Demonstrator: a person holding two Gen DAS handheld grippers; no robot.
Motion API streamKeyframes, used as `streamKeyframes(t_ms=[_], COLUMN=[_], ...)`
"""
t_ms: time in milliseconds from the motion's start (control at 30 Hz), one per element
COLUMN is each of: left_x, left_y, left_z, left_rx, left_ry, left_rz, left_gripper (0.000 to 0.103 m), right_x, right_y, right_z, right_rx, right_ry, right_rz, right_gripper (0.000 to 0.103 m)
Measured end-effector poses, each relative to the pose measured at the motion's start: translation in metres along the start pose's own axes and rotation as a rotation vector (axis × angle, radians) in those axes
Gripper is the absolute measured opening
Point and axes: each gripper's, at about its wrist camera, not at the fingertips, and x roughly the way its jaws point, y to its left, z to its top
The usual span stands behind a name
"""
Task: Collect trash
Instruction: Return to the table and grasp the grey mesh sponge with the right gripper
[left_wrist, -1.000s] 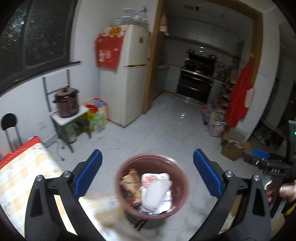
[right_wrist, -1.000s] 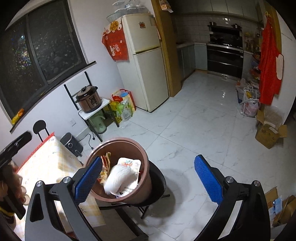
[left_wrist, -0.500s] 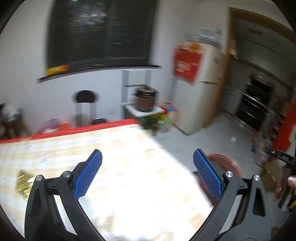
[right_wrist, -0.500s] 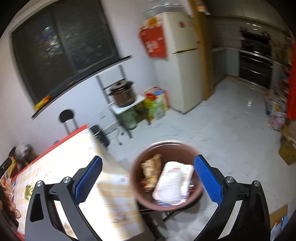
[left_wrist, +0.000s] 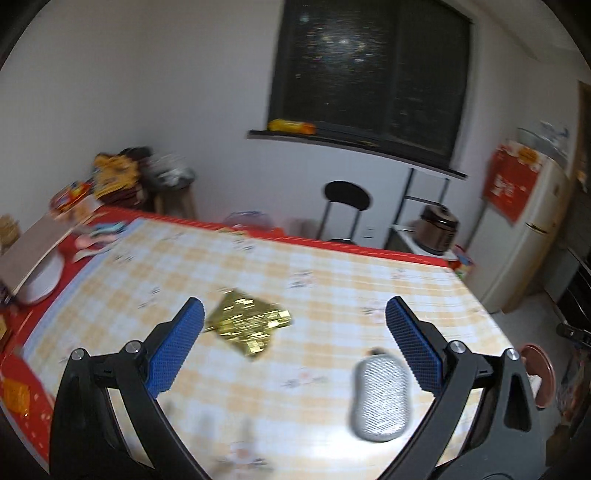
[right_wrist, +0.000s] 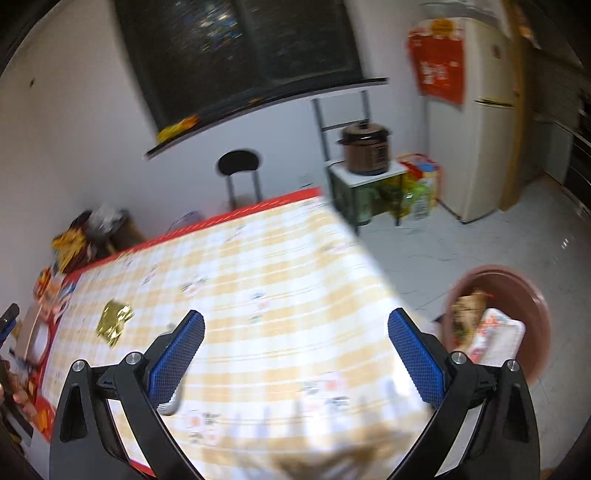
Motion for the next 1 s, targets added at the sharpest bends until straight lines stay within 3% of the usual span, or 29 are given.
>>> streamKeyframes(t_ms=[333, 533, 700, 800, 1000], left_x=[0.018, 0.042, 0.058, 0.069, 0.081], left_y=[0.128, 0.164, 0.174, 0.177, 0.170], left_z=[-0.028, -0.035, -0.038, -0.041, -0.041], left_rx=[-0.076, -0.087, -0.076, -0.073, -0.060], left_ry=[0.071, 0.114, 0.149, 0.168, 0.191], left_rz=[0.038, 0.020, -0.011, -0.028, -0.061], left_gripper=[0.097, 0.097, 0.097, 0.097, 0.097], right_x=[0.073, 0.106, 0.132, 0.150, 0.174], right_y=[0.143, 0.192, 0.193, 0.182, 0.171], right_z=[-0.042, -0.071, -0.090, -0.103, -0.125], right_rx=[-0.113, -0.145, -0.120, -0.066, 0.017], right_ry=[0.140, 0.207, 0.253, 0.303, 0.376], right_rz=[0.051, 0.069, 0.029, 0.013, 0.016], right_gripper=[0.098, 0.098, 0.098, 0.084, 0.082])
